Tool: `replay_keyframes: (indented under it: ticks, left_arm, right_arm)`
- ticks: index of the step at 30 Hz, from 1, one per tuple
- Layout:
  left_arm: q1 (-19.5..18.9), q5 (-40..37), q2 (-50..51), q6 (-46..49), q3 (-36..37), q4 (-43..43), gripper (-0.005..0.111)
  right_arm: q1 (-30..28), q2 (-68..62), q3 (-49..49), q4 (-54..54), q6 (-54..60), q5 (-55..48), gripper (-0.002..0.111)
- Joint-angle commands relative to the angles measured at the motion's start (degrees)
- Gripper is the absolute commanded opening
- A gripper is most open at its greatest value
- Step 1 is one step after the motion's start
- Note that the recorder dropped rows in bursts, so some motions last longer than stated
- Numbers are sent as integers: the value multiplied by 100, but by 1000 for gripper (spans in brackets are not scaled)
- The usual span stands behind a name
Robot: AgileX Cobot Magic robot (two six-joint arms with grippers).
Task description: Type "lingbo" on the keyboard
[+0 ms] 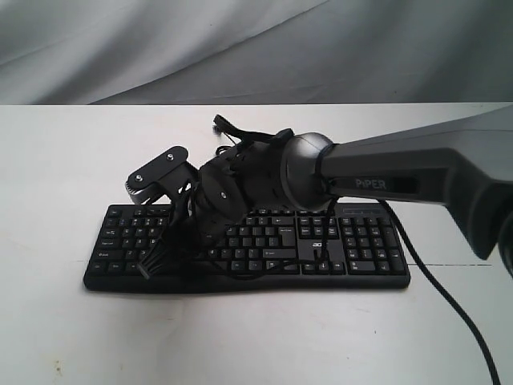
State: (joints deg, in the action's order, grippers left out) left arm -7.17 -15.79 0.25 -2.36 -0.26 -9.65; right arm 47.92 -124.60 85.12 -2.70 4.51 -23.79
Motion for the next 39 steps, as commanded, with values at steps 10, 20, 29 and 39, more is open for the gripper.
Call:
replay_keyframes:
  ticks: [10, 20, 29, 39]
  left_arm:
    - [42, 57, -25, -25, 26, 10, 0]
    - [42, 57, -25, -25, 26, 10, 0]
    - [42, 57, -25, -25, 26, 10, 0]
    - [42, 57, -25, -25, 26, 10, 0]
  right_arm:
    - [-2, 18, -15, 46, -4, -62, 0]
    - [-2, -144, -15, 56, -4, -45, 0]
    - [-134, 183, -15, 224, -27, -149, 0]
    - [-575, 720, -547, 341, -59, -165, 0]
